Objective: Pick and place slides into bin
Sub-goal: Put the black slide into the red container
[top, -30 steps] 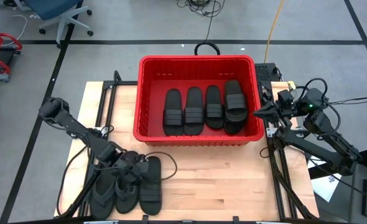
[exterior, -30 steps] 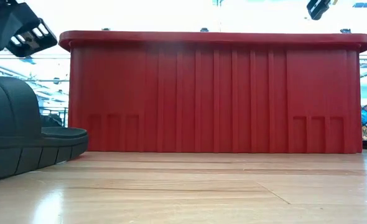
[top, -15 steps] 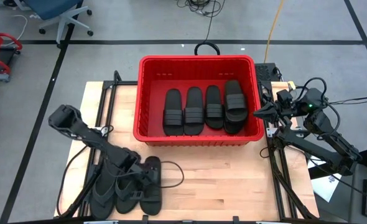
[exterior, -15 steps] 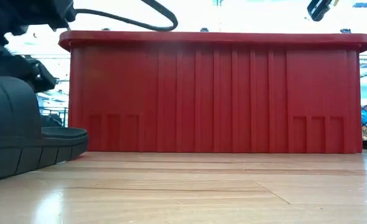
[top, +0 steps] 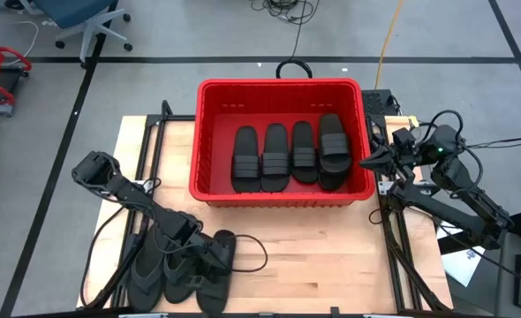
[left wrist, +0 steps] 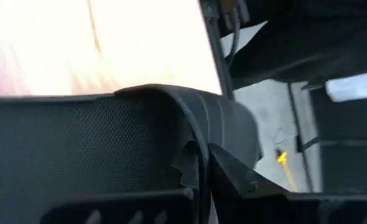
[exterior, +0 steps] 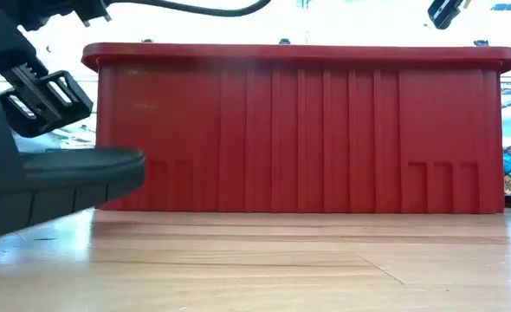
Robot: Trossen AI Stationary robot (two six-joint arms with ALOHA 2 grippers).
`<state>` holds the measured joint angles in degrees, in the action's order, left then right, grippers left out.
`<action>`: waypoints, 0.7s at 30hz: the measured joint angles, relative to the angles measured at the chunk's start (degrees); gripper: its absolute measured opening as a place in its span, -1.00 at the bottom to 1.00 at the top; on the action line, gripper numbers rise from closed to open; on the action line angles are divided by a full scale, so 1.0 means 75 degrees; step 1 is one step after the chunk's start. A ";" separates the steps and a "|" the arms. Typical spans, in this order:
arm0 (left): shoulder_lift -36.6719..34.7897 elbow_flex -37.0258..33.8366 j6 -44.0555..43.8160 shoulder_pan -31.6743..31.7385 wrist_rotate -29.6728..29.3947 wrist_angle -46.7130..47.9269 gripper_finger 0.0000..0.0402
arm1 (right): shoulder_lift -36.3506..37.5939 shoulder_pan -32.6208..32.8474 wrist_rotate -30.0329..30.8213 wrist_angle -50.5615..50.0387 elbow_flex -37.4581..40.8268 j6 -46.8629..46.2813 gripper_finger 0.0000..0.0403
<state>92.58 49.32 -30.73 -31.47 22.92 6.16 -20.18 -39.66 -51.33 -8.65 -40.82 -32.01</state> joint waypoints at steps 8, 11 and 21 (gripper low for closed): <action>-0.0651 0.0366 -0.0017 0.0007 -0.0157 -0.0098 -0.97 | -0.0003 0.0003 -0.0437 0.0033 0.0000 0.0015 -1.00; -0.1064 0.0867 0.0336 0.0007 -0.0329 0.0435 -0.98 | -0.0003 0.0003 -0.0600 0.0035 0.0000 0.0062 -1.00; -0.1565 0.4251 0.2015 0.0620 -0.1577 0.4985 -0.98 | -0.0006 0.0003 -0.0796 -0.0002 0.0000 0.1138 -1.00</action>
<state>80.84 81.20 -15.61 -26.82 11.10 43.54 -20.23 -39.64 -57.30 -8.67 -40.82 -23.48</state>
